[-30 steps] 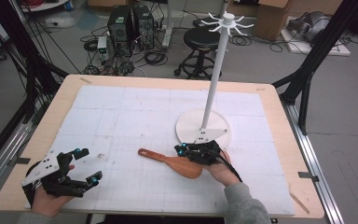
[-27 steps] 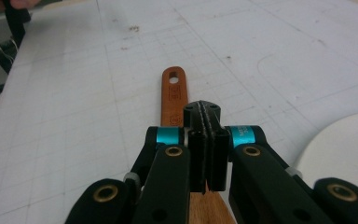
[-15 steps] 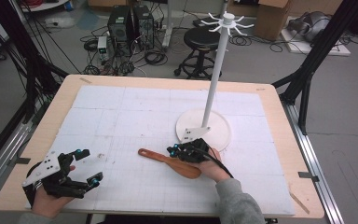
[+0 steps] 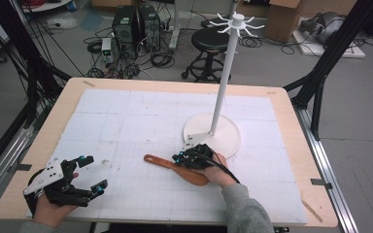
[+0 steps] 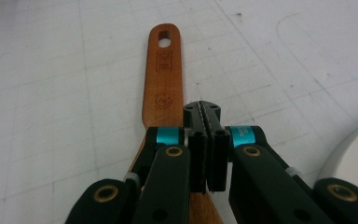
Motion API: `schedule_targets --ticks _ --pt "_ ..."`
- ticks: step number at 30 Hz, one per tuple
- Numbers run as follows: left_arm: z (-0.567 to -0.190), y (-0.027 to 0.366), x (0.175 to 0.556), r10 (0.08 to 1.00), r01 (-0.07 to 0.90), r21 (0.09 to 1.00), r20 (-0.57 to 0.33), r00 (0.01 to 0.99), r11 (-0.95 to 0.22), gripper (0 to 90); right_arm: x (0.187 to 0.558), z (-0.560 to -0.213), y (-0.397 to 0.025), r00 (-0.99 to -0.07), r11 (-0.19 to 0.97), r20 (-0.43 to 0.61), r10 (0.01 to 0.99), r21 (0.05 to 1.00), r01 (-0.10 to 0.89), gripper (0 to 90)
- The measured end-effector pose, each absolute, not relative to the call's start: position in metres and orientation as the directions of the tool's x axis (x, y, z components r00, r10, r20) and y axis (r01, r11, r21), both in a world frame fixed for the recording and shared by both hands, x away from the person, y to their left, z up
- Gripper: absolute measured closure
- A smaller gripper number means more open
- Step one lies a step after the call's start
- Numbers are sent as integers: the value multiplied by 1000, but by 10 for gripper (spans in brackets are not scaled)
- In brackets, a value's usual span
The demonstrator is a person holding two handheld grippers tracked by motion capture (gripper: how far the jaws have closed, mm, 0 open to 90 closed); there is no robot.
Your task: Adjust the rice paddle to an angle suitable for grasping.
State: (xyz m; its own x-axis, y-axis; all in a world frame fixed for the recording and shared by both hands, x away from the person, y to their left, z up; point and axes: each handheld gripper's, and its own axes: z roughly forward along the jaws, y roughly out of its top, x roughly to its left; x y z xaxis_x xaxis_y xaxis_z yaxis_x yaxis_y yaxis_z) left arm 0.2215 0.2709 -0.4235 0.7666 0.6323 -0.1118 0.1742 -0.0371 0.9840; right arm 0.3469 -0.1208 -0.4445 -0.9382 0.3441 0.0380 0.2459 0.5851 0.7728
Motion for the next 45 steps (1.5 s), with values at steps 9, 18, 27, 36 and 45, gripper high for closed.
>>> schedule_targets --ticks 9,18,27,36,45 --pt "-425 271 222 633 179 983 -112 766 -43 26 348 -446 -118 -942 613 28 333 753 239 890" --pt "-425 270 222 634 184 982 -114 765 -45 26 346 -446 -114 -949 646 -14 314 736 203 894" --pt "-425 273 222 637 181 983 -114 763 -41 26 341 -443 -115 -955 672 -12 296 713 199 895" --pt "-425 275 221 641 182 983 -115 759 -38 26 328 -442 -124 -958 676 18 287 704 216 895" --pt "-424 276 220 642 179 983 -114 758 -37 26 318 -442 -132 -956 678 33 291 698 230 895"
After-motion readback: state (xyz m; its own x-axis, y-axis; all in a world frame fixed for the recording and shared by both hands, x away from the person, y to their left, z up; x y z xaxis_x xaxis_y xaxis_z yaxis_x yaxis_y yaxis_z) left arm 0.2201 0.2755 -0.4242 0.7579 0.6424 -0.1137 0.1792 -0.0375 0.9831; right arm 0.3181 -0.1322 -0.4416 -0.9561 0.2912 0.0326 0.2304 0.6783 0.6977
